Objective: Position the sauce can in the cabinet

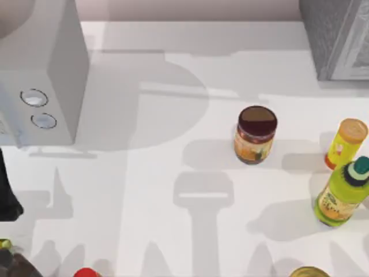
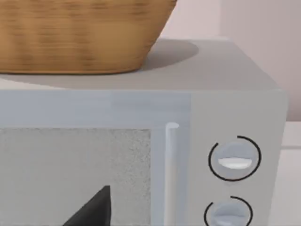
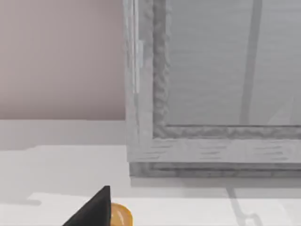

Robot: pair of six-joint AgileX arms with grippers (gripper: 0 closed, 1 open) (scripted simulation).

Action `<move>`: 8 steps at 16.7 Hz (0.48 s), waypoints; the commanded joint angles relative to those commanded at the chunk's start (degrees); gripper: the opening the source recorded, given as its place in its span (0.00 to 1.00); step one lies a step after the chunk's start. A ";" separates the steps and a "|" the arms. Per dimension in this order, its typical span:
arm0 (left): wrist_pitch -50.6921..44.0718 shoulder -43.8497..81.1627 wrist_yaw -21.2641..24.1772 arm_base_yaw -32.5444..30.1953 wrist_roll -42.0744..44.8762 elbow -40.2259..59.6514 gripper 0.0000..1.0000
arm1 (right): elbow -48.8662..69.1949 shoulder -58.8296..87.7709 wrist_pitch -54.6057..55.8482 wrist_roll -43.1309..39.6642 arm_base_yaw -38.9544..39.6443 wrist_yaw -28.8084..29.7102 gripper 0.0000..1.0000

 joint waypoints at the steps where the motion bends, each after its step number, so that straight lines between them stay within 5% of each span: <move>1: 0.00 0.00 0.00 0.00 0.00 0.00 1.00 | 0.00 0.00 0.00 0.00 0.00 0.00 1.00; 8: 0.00 0.00 0.00 0.00 0.00 0.00 1.00 | 5.48 10.65 -4.57 -6.88 2.14 -6.63 1.00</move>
